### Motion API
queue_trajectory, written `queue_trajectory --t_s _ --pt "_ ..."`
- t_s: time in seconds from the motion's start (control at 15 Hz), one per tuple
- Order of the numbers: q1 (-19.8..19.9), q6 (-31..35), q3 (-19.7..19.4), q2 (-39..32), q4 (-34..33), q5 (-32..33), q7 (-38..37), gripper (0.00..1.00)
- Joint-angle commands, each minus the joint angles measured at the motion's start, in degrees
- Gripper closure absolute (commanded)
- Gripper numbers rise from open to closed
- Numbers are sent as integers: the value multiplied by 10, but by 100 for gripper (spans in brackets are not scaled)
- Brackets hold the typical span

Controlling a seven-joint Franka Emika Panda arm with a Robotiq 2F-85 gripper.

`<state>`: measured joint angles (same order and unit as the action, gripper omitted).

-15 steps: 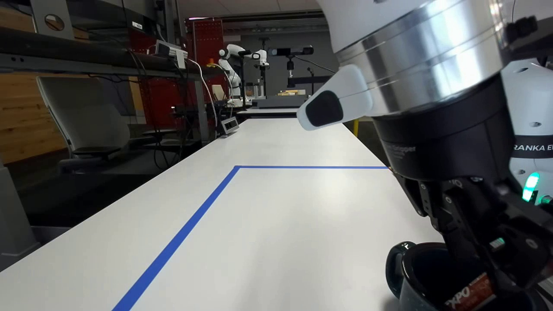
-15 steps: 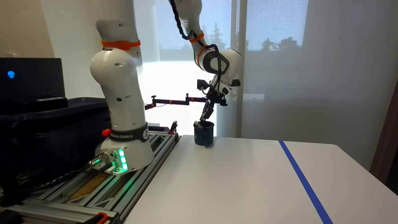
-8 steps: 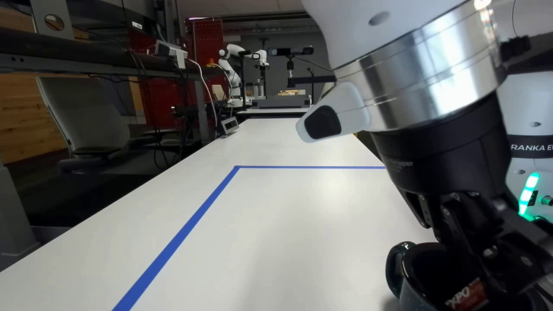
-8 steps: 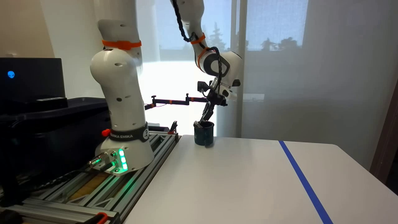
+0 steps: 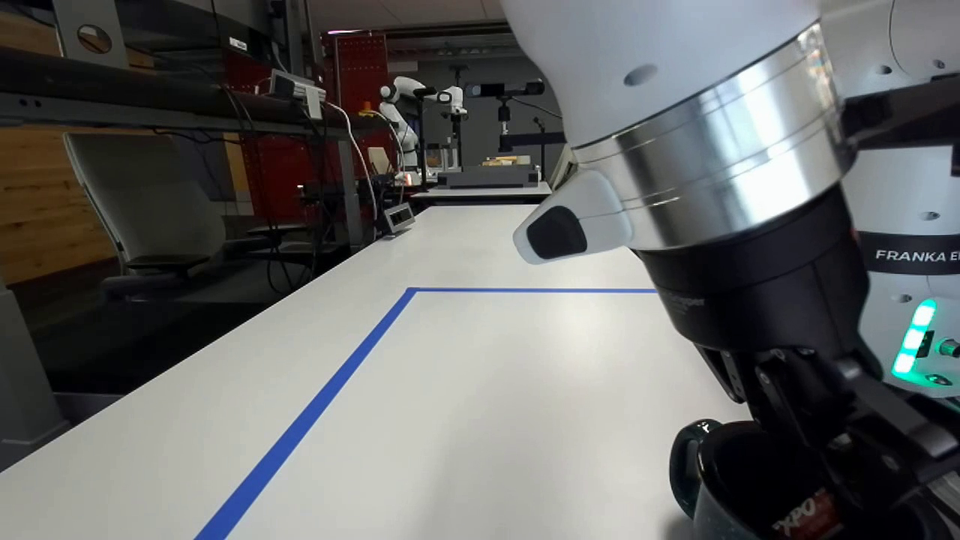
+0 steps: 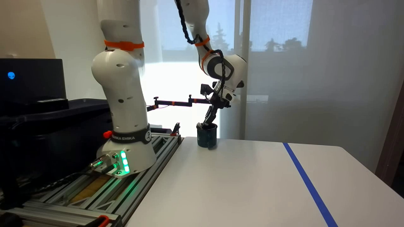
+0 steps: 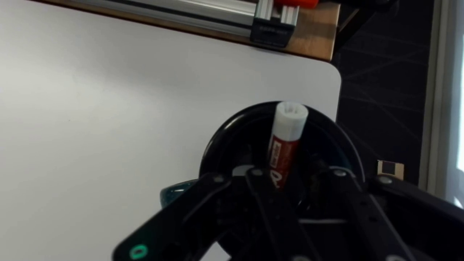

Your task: Remove the red marker from the mug.

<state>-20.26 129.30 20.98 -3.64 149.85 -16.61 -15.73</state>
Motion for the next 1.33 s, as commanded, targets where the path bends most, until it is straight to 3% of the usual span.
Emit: queue_trajectory --t_s 0.0,0.4,0.6,0.67,1.27 --pt "-2 6 -3 -13 -6 9 -3 66" --pt "-3 10 -5 -29 -9 8 -2 74" --pt "-3 12 -5 -34 -12 9 0 99" --pt "-2 11 -5 -32 -13 6 2 95" --pt "-3 -44 2 11 -21 -13 12 95"
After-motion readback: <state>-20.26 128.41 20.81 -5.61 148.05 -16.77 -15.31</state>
